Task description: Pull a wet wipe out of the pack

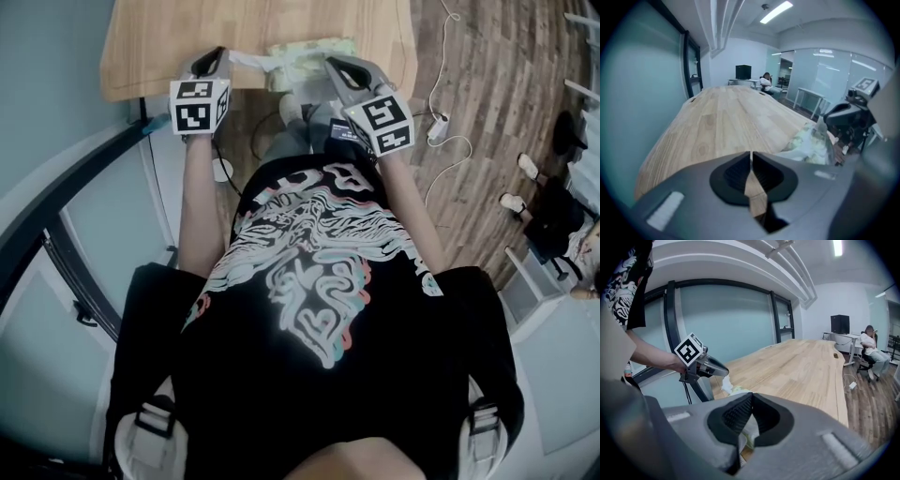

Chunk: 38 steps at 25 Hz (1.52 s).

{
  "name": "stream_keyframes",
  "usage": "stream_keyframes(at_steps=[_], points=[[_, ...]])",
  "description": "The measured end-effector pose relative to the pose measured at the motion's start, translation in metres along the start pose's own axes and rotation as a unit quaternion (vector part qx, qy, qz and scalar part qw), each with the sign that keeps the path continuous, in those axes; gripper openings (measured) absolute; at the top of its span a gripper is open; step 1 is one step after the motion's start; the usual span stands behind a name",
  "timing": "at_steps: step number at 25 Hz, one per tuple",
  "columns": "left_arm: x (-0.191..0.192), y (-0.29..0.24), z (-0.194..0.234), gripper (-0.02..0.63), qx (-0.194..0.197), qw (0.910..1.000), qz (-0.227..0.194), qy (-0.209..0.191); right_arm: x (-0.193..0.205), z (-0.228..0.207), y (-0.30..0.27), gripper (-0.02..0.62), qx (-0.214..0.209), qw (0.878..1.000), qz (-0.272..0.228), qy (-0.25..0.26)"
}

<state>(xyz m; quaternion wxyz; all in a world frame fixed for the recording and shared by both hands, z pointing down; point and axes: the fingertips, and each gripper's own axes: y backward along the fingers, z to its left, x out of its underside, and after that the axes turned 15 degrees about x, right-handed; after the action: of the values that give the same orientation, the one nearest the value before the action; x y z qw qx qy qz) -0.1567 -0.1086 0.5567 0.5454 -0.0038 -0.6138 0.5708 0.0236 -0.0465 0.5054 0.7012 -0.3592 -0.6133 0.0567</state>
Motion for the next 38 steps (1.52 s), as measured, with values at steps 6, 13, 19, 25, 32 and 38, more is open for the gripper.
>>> stream_keyframes(at_steps=[6, 13, 19, 25, 32, 38], points=[[-0.012, 0.001, -0.002, 0.073, -0.017, 0.9993, -0.027, -0.019, -0.014, -0.011, 0.002, 0.002, 0.006, 1.0, -0.02, -0.007], [-0.034, 0.01, -0.004, 0.089, -0.047, 0.9956, -0.073, -0.036, -0.021, -0.021, 0.007, 0.002, 0.014, 0.999, -0.031, -0.002], [-0.068, 0.03, -0.028, -0.011, -0.018, 0.9902, -0.135, -0.03, -0.038, -0.032, 0.018, 0.0, 0.032, 0.998, -0.062, -0.011], [-0.097, 0.049, -0.047, -0.011, -0.016, 0.9838, -0.171, -0.052, -0.066, -0.038, 0.03, 0.0, 0.051, 0.993, -0.107, -0.002], [-0.125, 0.062, -0.07, -0.011, -0.004, 0.9756, -0.206, -0.075, -0.092, -0.047, 0.043, 0.0, 0.073, 0.986, -0.151, -0.005], [-0.145, 0.075, -0.076, -0.011, -0.004, 0.9684, -0.233, -0.089, -0.11, -0.052, 0.05, 0.0, 0.094, 0.98, -0.173, 0.016]])
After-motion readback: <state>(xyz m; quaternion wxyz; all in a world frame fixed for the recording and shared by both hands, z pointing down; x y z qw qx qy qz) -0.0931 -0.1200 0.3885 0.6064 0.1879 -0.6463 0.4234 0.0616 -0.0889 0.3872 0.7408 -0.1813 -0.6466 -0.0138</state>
